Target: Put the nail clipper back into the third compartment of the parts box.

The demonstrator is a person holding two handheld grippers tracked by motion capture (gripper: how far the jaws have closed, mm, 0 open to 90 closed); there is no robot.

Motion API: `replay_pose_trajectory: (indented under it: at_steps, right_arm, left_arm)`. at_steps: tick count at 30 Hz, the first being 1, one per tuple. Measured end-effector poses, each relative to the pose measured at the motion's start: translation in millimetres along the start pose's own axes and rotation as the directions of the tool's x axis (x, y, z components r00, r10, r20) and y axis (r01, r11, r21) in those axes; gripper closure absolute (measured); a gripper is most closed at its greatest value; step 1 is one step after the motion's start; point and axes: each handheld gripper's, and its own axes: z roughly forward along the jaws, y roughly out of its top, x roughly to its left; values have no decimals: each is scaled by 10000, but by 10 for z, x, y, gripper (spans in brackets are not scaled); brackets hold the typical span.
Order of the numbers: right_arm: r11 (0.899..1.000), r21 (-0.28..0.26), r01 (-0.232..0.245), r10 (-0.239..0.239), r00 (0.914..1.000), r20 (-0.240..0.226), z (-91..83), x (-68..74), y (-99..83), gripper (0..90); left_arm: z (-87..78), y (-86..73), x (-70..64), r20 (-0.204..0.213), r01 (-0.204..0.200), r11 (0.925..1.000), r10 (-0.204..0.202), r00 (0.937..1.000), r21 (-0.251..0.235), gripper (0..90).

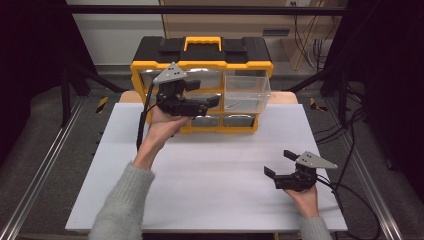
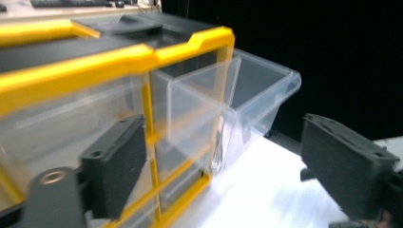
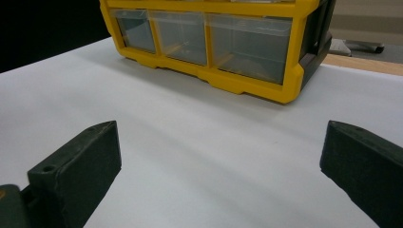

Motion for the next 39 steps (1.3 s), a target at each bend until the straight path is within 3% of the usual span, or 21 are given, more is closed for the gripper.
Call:
replay_pose_trajectory:
  at_steps: [4, 16, 28, 39]
  right_arm:
    - [10000, 21, 47, -47, 10000, 12, 3, -1, -2, 6]
    - [10000, 78, 11, -12, 10000, 22, 5, 2, -3, 6]
    - [10000, 60, 0, 0, 10000, 35, 5, 1, -3, 6]
    - [10000, 60, -24, 23, 10000, 46, 7, 3, -5, 6]
  left_arm:
    - [-97, -179, 37, -179, 71, 10000, -70, 9998, 46, 78]
    - [-321, -770, 115, -348, 102, 9994, -91, 9994, 321, 49]
    - [-554, -1474, 247, -744, 619, 9969, -582, 9955, 477, 55]
    - [-797, -1928, 317, -862, 918, 9945, -872, 9925, 505, 60]
